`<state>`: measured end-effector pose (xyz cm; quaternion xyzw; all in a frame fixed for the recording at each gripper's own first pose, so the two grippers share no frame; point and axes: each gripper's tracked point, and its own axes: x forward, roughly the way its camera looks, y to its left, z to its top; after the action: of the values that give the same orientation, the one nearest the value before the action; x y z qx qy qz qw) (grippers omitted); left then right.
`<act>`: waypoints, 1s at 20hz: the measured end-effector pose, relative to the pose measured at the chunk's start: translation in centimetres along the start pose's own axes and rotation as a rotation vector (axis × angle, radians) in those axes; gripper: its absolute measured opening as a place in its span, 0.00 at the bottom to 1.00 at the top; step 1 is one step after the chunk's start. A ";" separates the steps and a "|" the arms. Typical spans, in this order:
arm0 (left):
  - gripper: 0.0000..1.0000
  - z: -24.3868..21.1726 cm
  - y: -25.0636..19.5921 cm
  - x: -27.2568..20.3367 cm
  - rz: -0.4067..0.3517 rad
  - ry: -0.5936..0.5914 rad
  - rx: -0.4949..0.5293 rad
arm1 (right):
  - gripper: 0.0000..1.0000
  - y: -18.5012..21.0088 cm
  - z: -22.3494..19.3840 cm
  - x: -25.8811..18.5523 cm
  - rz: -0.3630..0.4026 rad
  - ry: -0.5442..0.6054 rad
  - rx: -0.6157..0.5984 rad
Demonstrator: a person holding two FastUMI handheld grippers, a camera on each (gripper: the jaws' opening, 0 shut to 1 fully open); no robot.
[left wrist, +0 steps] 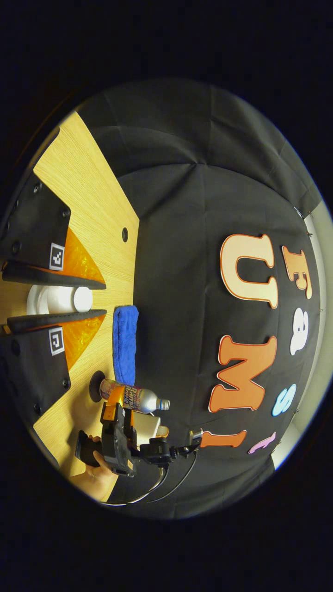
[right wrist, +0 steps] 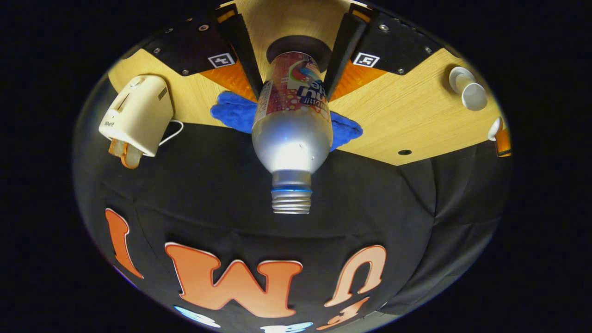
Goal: Open the teacup lid with one hand, grasp the water bottle and pour water into the teacup with the other hand; after pouring, place the water bottle on the coaster and then close the teacup lid.
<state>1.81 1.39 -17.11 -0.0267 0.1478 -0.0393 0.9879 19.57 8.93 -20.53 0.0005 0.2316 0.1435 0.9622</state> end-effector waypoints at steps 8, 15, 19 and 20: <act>0.27 -0.5 -0.5 0.4 -0.008 0.019 -0.004 | 0.78 0.4 -0.8 0.5 -0.004 0.004 -0.026; 0.30 -2.3 -1.5 1.6 -0.023 0.060 -0.011 | 0.90 0.0 -2.6 0.0 -0.026 0.049 -0.072; 0.31 -3.6 -1.9 2.0 -0.019 0.085 0.001 | 0.94 -0.2 -2.2 -0.6 -0.029 0.034 -0.084; 0.31 -3.7 -2.1 2.0 -0.020 0.083 0.003 | 0.95 -0.4 -2.2 -0.7 -0.034 0.033 -0.092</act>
<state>2.45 -1.05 -21.12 -0.0248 0.1885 -0.0505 0.9805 18.10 8.22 -22.17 -0.0499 0.2407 0.1377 0.9595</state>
